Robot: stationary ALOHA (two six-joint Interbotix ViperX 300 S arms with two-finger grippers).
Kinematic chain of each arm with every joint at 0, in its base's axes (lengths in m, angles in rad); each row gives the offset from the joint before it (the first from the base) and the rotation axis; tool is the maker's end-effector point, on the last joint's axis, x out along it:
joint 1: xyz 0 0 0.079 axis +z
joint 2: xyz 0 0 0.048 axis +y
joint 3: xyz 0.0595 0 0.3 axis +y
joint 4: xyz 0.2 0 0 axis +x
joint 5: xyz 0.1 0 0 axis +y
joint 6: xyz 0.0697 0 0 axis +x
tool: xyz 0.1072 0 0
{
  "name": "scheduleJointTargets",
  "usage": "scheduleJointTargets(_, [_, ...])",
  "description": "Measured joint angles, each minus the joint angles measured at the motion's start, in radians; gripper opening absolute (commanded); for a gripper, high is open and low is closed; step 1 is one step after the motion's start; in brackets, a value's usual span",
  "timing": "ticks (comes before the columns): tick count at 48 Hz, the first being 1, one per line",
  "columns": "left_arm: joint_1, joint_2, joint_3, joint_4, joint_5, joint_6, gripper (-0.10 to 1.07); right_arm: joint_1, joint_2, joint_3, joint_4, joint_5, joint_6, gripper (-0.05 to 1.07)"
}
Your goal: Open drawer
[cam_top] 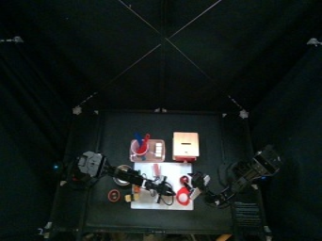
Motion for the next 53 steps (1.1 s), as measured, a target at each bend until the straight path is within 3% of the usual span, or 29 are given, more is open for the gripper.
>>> scheduleJointTargets(15, [0.009,-0.014,0.005,-0.043,0.002,0.000,0.48,0.006,-0.028,0.020,0.052,0.002,-0.002,0.87])
scheduleJointTargets(53, [0.017,-0.149,0.163,-0.114,0.002,-0.002,0.82,-0.005,-0.031,0.023,0.101,0.000,-0.002,0.87])
